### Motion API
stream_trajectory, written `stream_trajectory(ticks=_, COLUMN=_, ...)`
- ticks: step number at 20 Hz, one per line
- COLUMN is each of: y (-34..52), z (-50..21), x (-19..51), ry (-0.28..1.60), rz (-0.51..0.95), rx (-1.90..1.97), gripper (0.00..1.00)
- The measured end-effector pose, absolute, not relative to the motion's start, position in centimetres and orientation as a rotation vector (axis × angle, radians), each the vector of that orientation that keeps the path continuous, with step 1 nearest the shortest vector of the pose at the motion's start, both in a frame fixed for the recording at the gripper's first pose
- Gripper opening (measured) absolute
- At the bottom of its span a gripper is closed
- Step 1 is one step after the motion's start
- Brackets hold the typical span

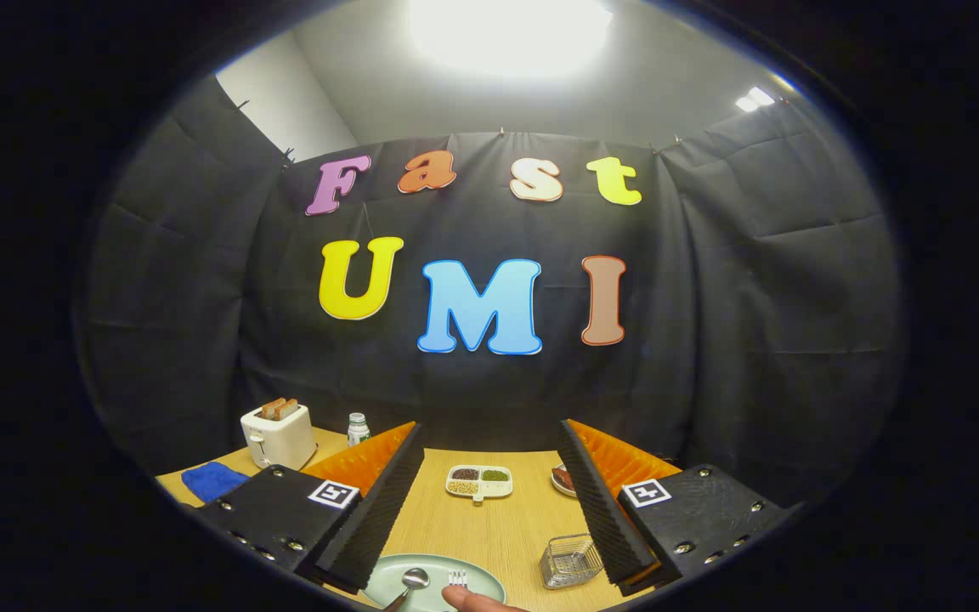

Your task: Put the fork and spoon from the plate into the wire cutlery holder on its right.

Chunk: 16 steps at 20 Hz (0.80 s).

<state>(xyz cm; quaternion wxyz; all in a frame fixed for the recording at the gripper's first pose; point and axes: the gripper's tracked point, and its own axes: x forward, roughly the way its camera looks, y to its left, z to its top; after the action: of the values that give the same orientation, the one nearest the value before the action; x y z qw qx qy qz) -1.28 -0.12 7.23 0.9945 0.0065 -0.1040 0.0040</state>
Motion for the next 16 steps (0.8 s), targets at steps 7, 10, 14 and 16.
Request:
stream_trajectory(ticks=7, y=0.1, z=2.1, x=-0.1, ry=-0.040, rz=0.031, rx=-0.010, gripper=0.97)
stream_trajectory(ticks=10, y=0.9, z=-1.1, x=0.1, ry=0.064, rz=0.065, rx=-0.027, gripper=0.97)
stream_trajectory(ticks=14, y=1.6, z=-6.3, x=0.3, ry=0.251, rz=0.110, rx=-0.092, gripper=0.97)
stream_trajectory(ticks=16, y=1.9, z=-9.7, x=0.0, ry=0.378, rz=0.135, rx=-0.127, gripper=0.97)
